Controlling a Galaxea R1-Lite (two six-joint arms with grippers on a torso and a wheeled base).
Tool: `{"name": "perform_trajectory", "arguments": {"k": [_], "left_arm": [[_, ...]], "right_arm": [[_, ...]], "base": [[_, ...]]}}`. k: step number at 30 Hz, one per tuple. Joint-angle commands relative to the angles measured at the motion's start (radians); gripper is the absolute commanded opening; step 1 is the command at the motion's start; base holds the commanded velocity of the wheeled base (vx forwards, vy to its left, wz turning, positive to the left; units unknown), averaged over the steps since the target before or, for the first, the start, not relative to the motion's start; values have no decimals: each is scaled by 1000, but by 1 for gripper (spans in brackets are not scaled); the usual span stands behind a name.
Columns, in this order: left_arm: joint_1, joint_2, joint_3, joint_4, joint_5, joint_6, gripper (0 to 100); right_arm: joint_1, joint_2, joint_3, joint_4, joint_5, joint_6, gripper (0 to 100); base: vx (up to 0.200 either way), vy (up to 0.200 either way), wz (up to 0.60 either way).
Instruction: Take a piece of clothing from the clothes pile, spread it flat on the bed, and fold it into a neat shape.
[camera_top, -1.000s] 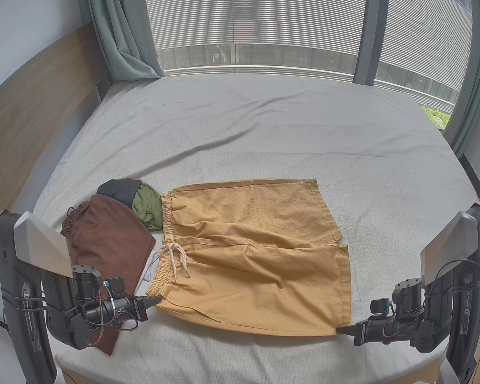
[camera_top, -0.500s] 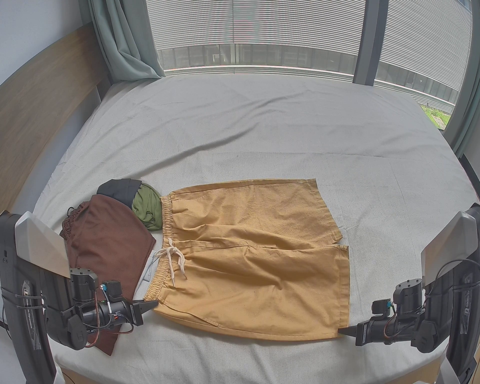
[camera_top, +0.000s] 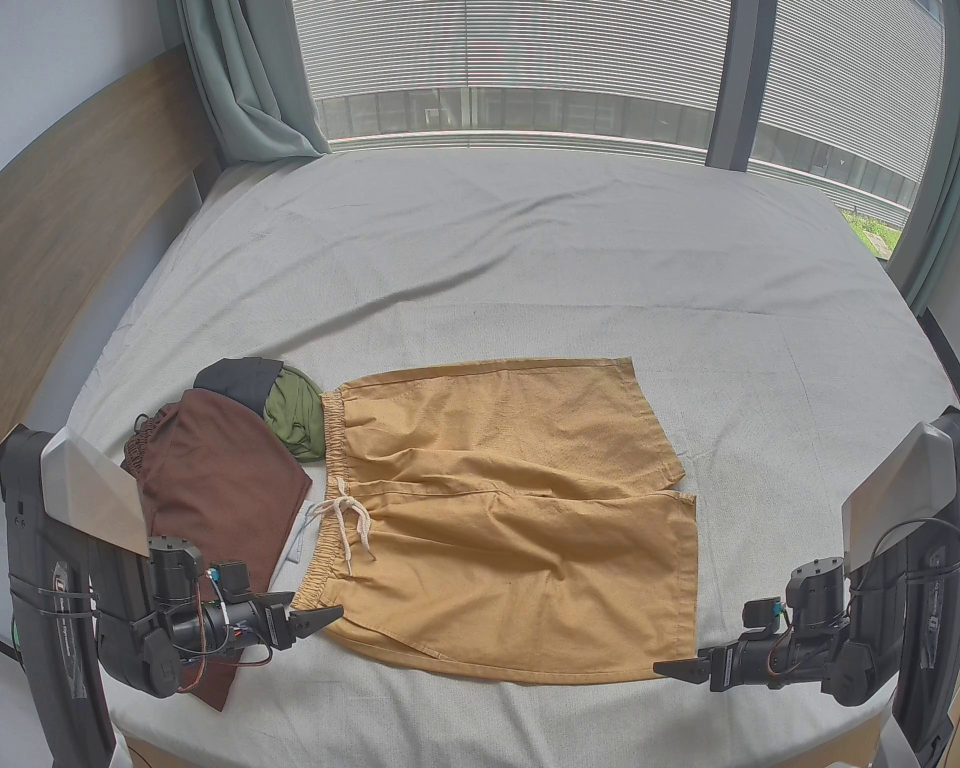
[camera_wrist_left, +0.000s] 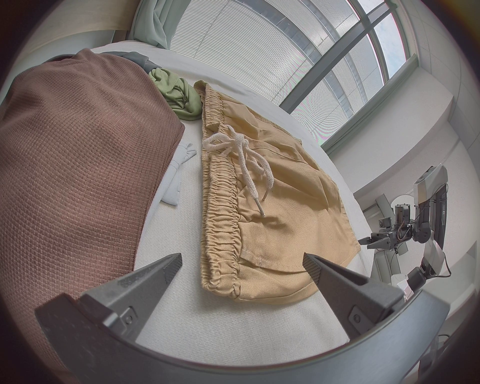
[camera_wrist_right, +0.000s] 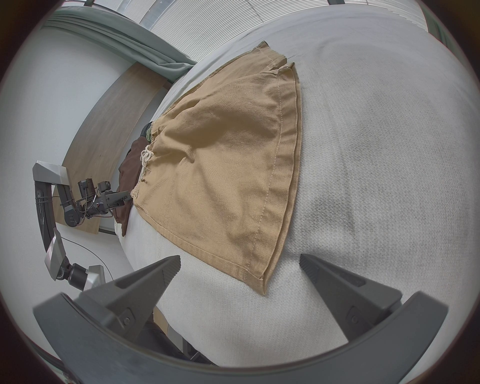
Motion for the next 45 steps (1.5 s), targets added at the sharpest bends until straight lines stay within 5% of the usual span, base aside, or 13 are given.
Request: {"name": "perform_trajectory", "arguments": {"k": [1,5,6,35,36,45], "left_arm": [[-2,12,-3,0,-1,-1,100],[0,15,-8,0,1,-1,100],[0,15,-8,0,1,-1,0],[3,17,-16,0,1,1,0],[3,17,-16,0,1,1,0],[3,15,-17,0,1,1,0]], "right_arm": [[1,0,5,-1,1,0,100],[1,-1,4,-3,1,0,100],[1,-1,4,-3,1,0,100],[18,6,-13,-3,11,0,100],[18,6,-13,-3,11,0,0],[18,10,-16,-1,11,0,0]], "base": [[0,0,0],[0,0,0],[0,0,0],[0,0,0],[0,0,0],[0,0,0]]}}
